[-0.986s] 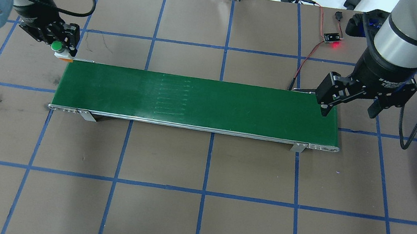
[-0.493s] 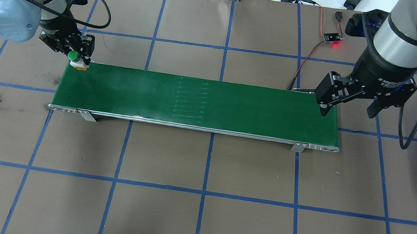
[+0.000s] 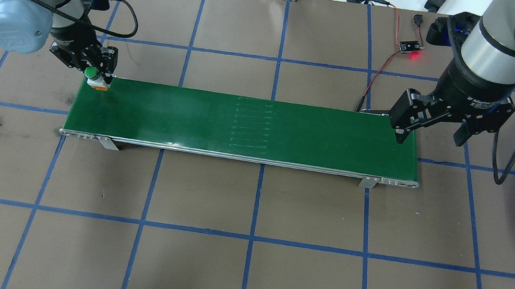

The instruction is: Move button from left to right

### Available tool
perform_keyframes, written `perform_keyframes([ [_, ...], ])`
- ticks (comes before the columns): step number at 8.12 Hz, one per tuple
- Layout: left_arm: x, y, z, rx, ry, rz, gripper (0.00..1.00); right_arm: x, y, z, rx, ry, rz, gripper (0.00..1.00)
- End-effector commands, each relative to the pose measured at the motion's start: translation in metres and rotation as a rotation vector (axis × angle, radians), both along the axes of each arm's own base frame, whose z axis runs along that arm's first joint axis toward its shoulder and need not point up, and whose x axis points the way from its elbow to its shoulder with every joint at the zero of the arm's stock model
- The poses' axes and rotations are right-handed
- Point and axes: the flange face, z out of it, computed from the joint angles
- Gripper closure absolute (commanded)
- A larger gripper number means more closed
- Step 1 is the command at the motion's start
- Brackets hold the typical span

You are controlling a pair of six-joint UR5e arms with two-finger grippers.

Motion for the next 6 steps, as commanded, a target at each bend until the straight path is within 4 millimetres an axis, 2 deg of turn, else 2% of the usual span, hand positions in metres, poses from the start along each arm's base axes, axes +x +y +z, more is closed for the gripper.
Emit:
perform_keyframes([
  [1,-0.003,0.012,-0.008,0.050,0.009,0.005,0.53,0.000,0.000,0.000,0.000,-0.004,0.000,0.00],
  [3,-0.008,0.020,-0.007,0.057,0.008,0.038,0.06,-0.001,-0.001,-0.001,0.002,0.005,0.002,0.00],
  [4,-0.020,0.026,0.005,0.044,0.003,0.040,0.00,-0.001,-0.002,0.000,-0.008,0.007,0.031,0.00],
  [5,-0.037,0.043,0.041,0.019,-0.002,0.048,0.00,-0.001,-0.002,0.001,-0.008,0.006,0.039,0.00],
  [6,-0.059,0.072,0.091,0.002,-0.004,0.068,0.00,0.000,-0.004,-0.003,-0.004,-0.010,0.064,0.00],
])
